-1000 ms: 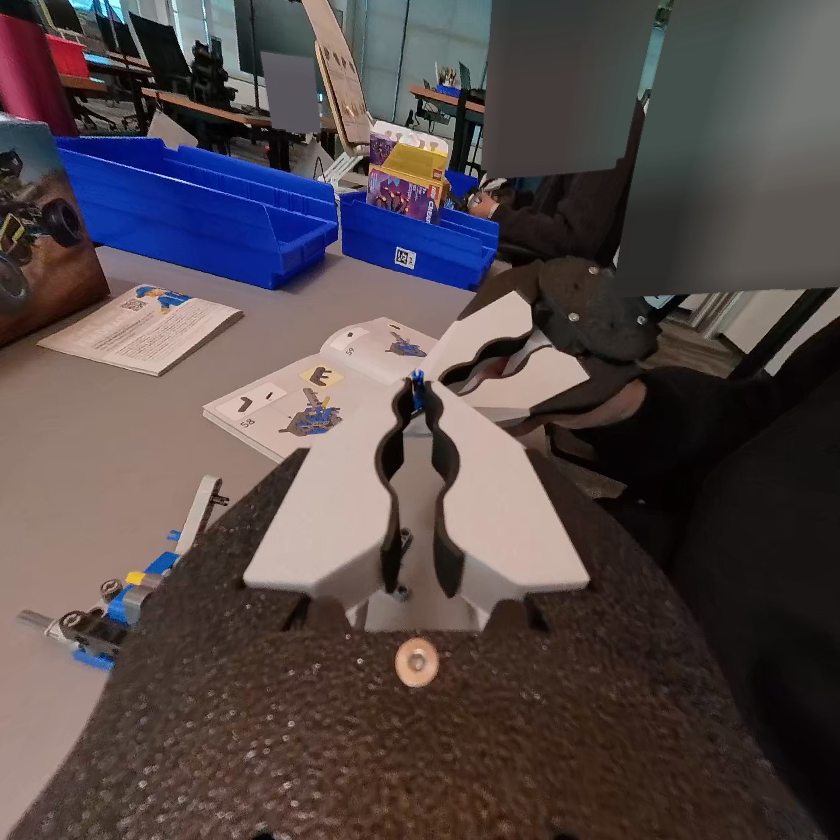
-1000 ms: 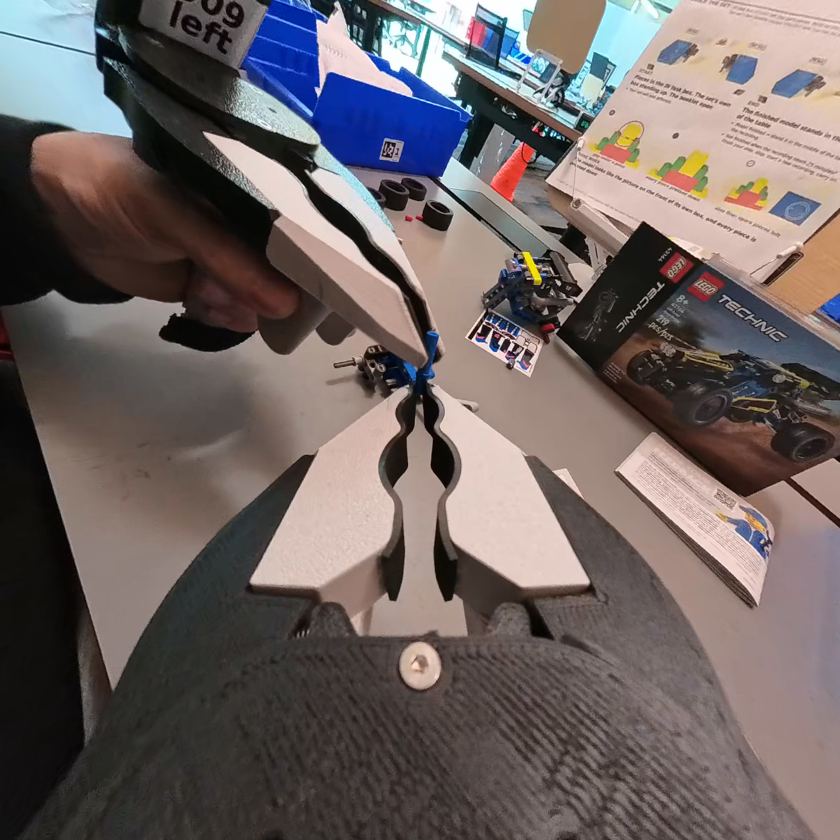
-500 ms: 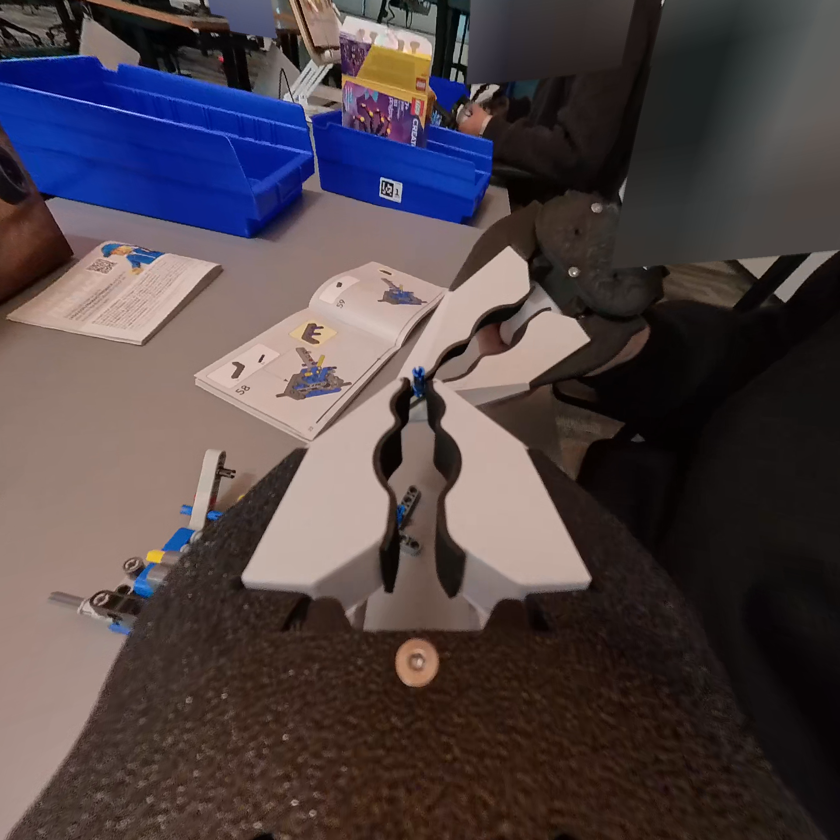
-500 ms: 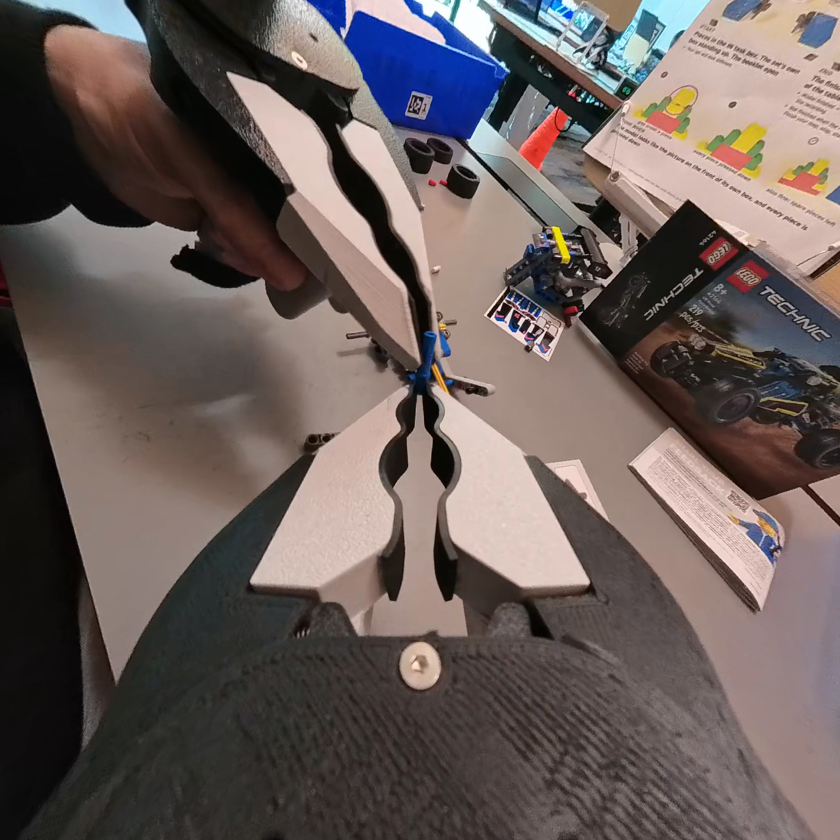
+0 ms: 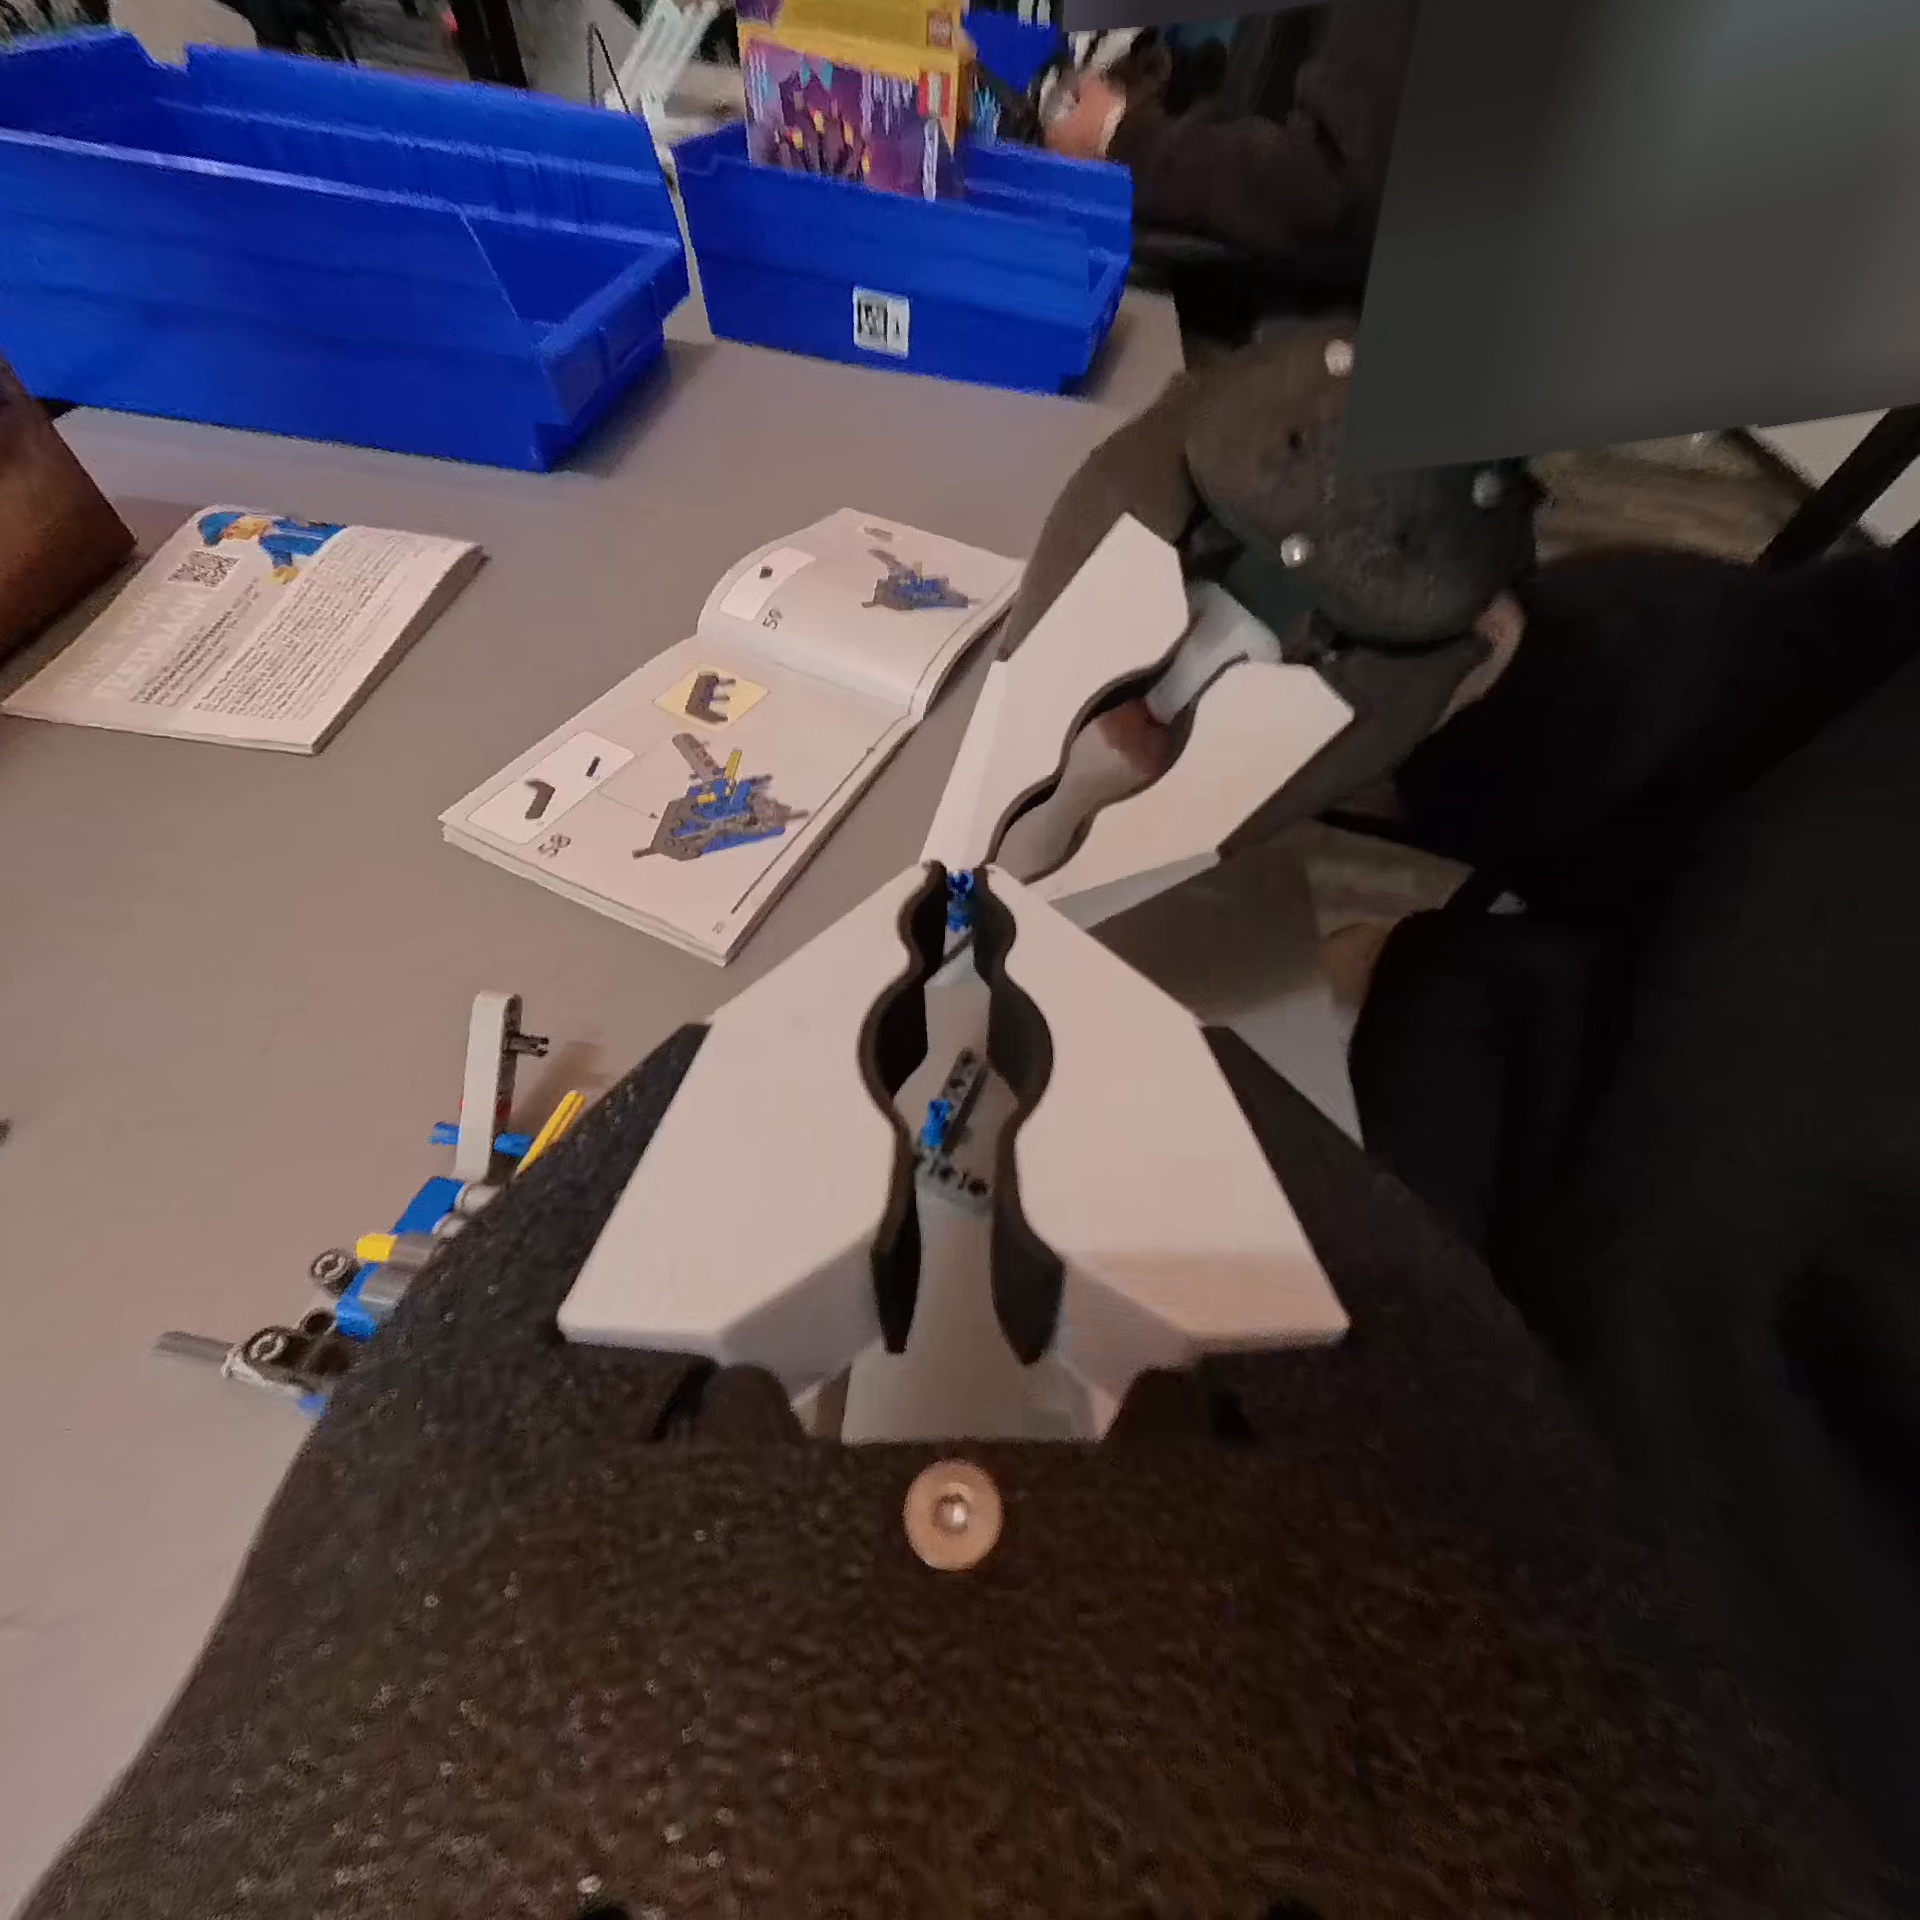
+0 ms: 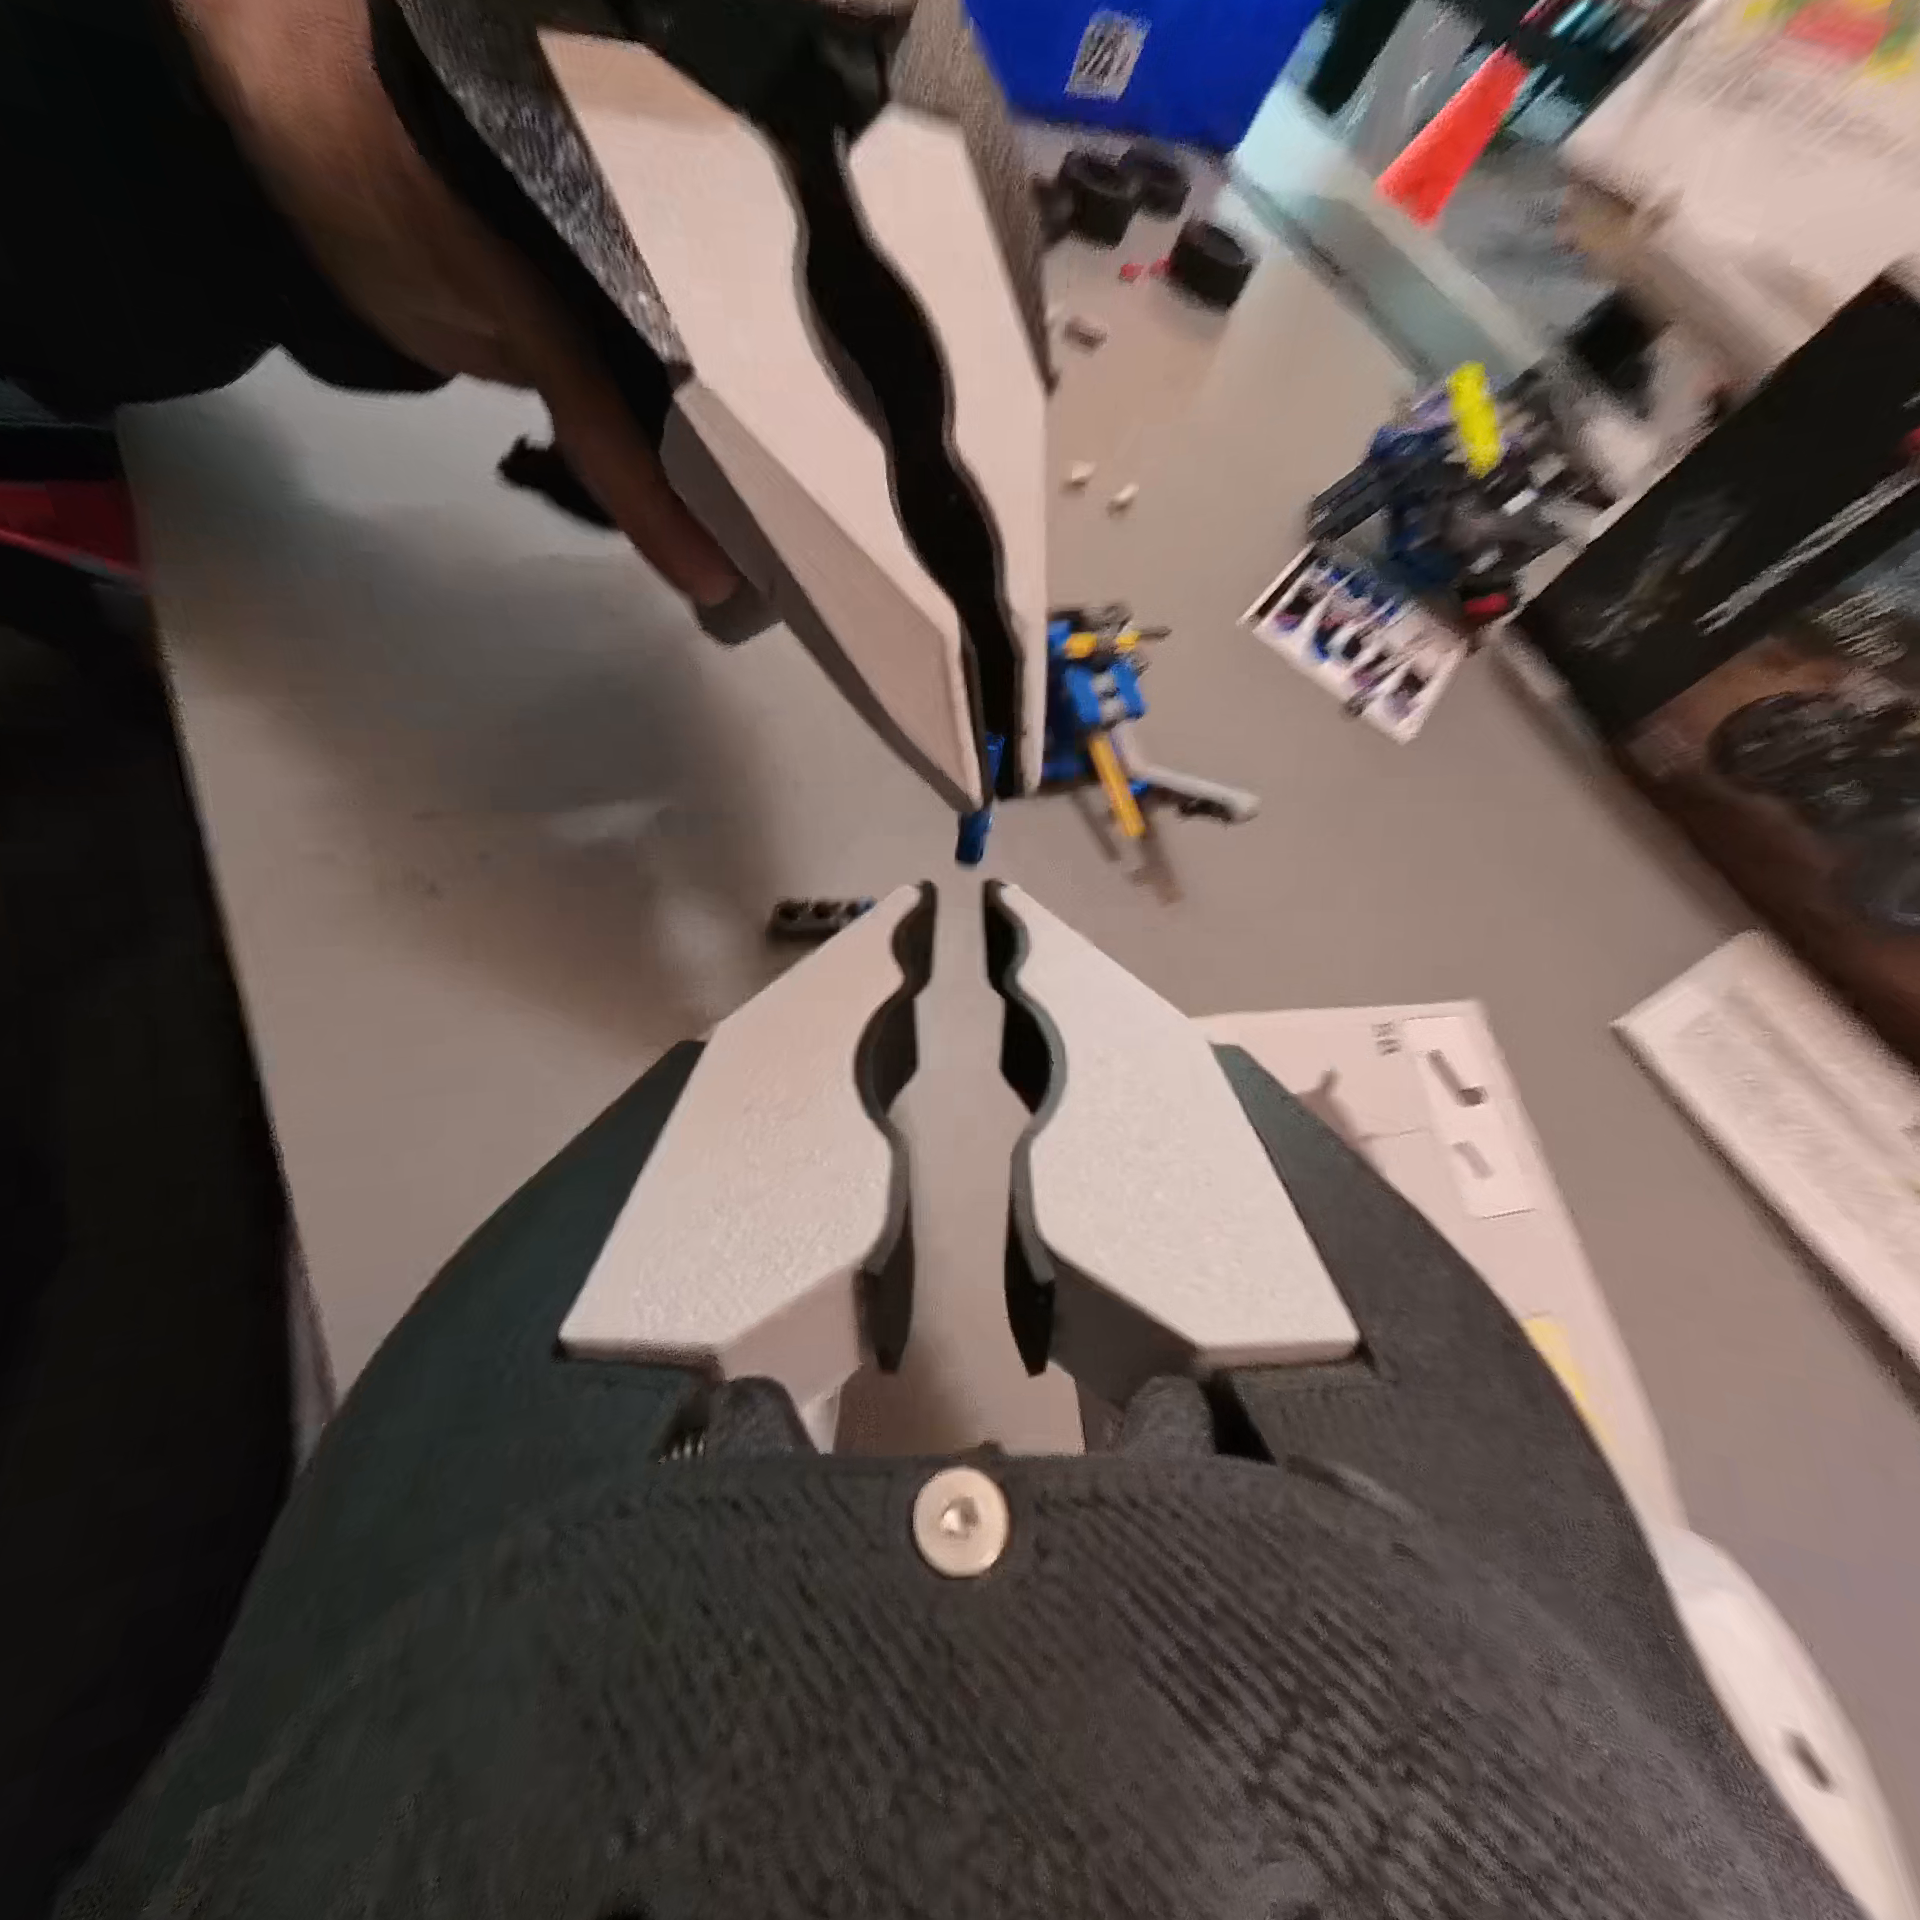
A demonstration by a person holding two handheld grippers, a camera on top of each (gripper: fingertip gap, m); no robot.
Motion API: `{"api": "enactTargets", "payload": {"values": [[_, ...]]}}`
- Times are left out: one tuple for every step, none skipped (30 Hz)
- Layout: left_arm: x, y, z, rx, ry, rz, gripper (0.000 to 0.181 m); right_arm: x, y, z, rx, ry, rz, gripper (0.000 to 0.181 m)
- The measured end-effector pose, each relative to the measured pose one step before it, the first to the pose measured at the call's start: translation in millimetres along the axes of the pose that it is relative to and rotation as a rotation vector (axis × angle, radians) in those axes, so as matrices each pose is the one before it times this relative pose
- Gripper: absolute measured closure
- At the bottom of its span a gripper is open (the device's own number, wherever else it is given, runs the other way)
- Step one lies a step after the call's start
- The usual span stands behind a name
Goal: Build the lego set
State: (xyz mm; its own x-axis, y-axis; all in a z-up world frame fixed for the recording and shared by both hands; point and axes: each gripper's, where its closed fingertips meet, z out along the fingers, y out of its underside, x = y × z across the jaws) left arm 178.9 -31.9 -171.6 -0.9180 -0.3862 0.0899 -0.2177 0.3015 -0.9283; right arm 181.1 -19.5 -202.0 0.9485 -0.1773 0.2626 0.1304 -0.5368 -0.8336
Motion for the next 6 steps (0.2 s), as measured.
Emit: {"api": "enactTargets", "payload": {"values": [[-1.81, 4.86, 0.27, -0.0235, -0.0008, 0.0265, 0.18, -3.67, 9.2, 0.72, -0.0314, -0.0566, 0.0369, 0.167], [-0.3, 4.34, 0.16, -0.0176, 0.012, 0.0243, 0.18, -0.99, 8.58, 0.96, -0.0256, -0.0405, 0.0326, 0.162], [0.25, 4.14, 0.5, -0.0157, 0.0197, 0.0148, 0.18, -1.11, 6.77, 1.61, -0.0169, -0.0395, 0.0214, 0.158], [-0.04, 3.67, 1.08, -0.013, 0.0181, 0.0086, 0.18, -2.74, 4.63, 2.09, -0.0115, -0.0478, 0.015, 0.158], [0.65, 3.55, 1.56, -0.0122, 0.0247, 0.0074, 0.18, -4.6, 3.54, 2.59, -0.015, -0.0552, 0.011, 0.158], [1.4, 3.14, 2.03, -0.0117, 0.0294, 0.0081, 0.18, -2.56, 2.95, 2.75, -0.0203, -0.0373, 0.0031, 0.156]]}}
